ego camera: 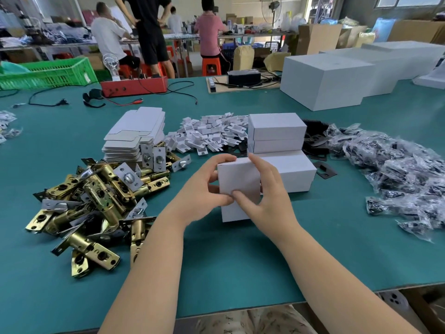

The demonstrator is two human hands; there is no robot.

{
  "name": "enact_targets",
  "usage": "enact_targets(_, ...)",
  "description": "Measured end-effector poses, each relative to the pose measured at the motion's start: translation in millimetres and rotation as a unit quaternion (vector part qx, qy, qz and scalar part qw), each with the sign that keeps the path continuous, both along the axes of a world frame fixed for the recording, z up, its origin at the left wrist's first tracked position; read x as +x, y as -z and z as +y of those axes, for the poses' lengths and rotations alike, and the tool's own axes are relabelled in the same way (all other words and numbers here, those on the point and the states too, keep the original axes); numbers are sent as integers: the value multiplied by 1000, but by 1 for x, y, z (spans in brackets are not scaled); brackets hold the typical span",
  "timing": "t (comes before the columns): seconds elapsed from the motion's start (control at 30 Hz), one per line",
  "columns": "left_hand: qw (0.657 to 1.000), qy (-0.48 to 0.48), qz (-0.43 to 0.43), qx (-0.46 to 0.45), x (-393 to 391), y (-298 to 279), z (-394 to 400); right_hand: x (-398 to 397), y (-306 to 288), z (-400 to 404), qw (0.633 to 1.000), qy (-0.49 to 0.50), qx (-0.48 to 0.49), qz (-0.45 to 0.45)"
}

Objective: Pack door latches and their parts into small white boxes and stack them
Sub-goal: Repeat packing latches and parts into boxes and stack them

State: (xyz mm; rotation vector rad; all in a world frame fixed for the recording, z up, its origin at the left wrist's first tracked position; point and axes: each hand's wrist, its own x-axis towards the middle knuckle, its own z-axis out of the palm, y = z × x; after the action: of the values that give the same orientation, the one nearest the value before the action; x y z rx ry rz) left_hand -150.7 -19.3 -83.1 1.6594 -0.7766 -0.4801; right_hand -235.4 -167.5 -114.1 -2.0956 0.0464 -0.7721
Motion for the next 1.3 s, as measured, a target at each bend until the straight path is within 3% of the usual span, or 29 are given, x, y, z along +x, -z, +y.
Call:
enact_targets(0.13, 991, -38, 121, -49, 0, 0, -1, 2, 3, 1, 998, 17, 52, 27)
enact_targets(0.27, 946, -70, 259, -182, -3, -3, -7, -3, -1, 3, 996, 44, 58, -45)
enact_targets(0.33, 926, -90, 285, -231, -7, -2, -12, -7, -4, 5, 995, 40, 64, -63)
enact_targets(0.47, 912, -95, 282, -281, -18, 4, -29, -4, -4, 2, 994, 43, 97, -2)
enact_targets(0.57, 944, -79, 209, -244, -26, 5, -35, -3, -10, -7, 974, 40, 222, -26)
enact_targets(0.67, 990, -79, 29, -113, -35, 10, -39, -4, -11, -20, 967, 83, 237, -50)
enact_targets(0.73, 997, -46, -26, -49, -41, 15, -44, -4, -10, -28, 956, 125, 255, -73)
enact_targets(0.87, 999, -2, -35, 31, -45, 20, -60, -3, -14, -48, 934, 185, 289, -95)
enact_targets(0.93, 997, 15, -44, 64, -43, 24, -67, -2, -14, -59, 938, 209, 261, -96)
enact_targets(1.0, 990, 25, -90, 102, -40, 29, -70, 2, -12, -66, 942, 237, 223, -86)
enact_targets(1.07, 981, 24, -145, 127, -37, 35, -71, 6, -8, -70, 937, 236, 247, -68)
enact_targets(1.2, 981, 23, -154, 118, -37, 40, -67, 10, 0, -73, 925, 205, 315, -51)
enact_targets(1.3, 988, 26, -109, 106, -41, 39, -68, 9, 3, -73, 918, 193, 344, -47)
